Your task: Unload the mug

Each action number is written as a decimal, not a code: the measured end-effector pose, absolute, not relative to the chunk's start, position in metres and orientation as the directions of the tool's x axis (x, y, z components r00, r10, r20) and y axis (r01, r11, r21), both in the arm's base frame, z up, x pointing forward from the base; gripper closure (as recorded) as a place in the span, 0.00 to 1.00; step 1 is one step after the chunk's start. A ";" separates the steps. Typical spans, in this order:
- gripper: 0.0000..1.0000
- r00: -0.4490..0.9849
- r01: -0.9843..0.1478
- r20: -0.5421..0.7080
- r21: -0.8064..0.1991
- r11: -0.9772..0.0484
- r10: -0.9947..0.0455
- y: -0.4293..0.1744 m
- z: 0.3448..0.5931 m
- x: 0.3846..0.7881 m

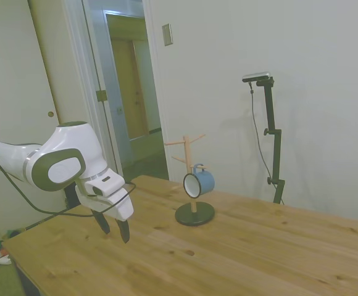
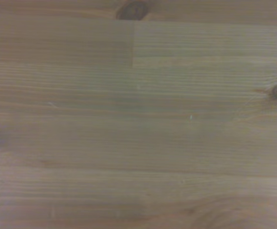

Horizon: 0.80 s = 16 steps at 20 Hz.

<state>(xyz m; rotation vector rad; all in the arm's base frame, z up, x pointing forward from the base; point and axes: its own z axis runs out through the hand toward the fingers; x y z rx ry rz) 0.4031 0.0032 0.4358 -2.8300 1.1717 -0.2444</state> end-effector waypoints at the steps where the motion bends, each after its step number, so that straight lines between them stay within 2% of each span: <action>1: 0.00 0.694 -0.699 0.117 -0.124 -0.704 -0.710 0.003 0.435 0.403; 5: 0.00 0.686 -0.712 0.098 -0.119 -0.692 -0.721 0.000 0.428 0.408; 16: 0.00 0.672 -0.715 0.118 -0.153 -0.682 -0.731 -0.006 0.446 0.425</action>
